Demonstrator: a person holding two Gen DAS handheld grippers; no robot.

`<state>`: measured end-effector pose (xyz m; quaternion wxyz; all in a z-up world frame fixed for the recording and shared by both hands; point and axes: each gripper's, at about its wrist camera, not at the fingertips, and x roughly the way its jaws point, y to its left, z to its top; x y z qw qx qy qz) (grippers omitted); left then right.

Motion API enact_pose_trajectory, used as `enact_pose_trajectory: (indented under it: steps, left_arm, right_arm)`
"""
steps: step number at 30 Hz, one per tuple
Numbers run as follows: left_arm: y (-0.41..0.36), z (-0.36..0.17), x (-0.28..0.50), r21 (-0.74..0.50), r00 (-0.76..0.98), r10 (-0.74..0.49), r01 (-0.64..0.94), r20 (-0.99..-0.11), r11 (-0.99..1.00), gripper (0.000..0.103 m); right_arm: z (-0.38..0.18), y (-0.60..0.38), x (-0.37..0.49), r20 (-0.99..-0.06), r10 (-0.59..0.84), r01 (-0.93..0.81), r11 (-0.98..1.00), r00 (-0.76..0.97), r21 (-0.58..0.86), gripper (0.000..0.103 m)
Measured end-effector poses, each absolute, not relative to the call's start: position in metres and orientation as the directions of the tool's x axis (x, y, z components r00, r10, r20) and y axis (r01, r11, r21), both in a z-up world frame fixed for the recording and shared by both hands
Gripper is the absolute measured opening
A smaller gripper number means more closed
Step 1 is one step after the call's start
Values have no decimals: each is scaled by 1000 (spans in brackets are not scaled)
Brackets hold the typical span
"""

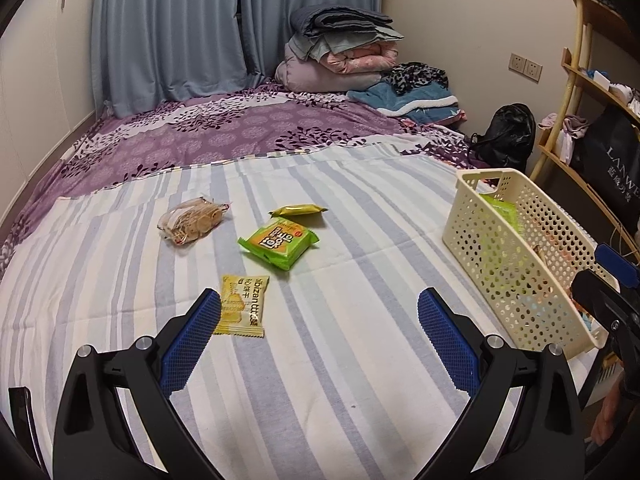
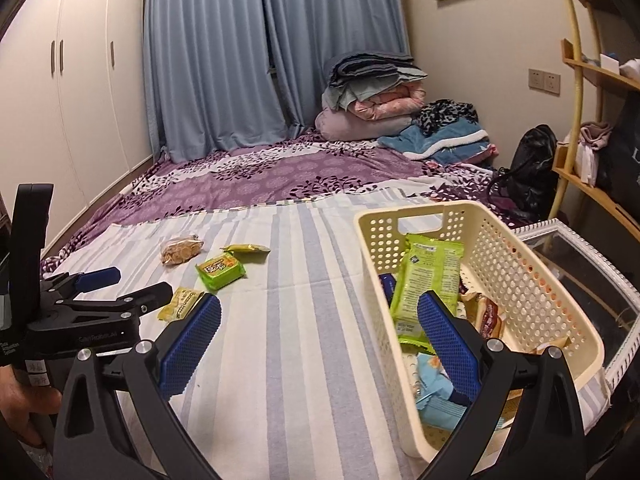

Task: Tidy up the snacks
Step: 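Move both grippers back toward the remaining snacks on the bed, then grasp the yellow bibizan packet with the left gripper while the right grasps the green MOKA pack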

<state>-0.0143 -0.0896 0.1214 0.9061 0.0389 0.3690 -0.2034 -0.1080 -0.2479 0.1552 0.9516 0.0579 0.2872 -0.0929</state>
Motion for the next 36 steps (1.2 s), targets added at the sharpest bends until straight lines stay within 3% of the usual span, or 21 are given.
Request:
enact_pose_trajectory:
  steps: [23, 36]
  left_arm:
    - [-6, 66, 35, -97, 597, -199, 199, -777, 975, 100]
    - [-43, 24, 71, -76, 514, -229, 301, -826, 951, 96]
  right_arm:
    - [121, -216, -76, -651, -19, 73, 996, 759, 57, 98]
    - [96, -215, -62, -694, 23, 47, 996, 720, 82, 98]
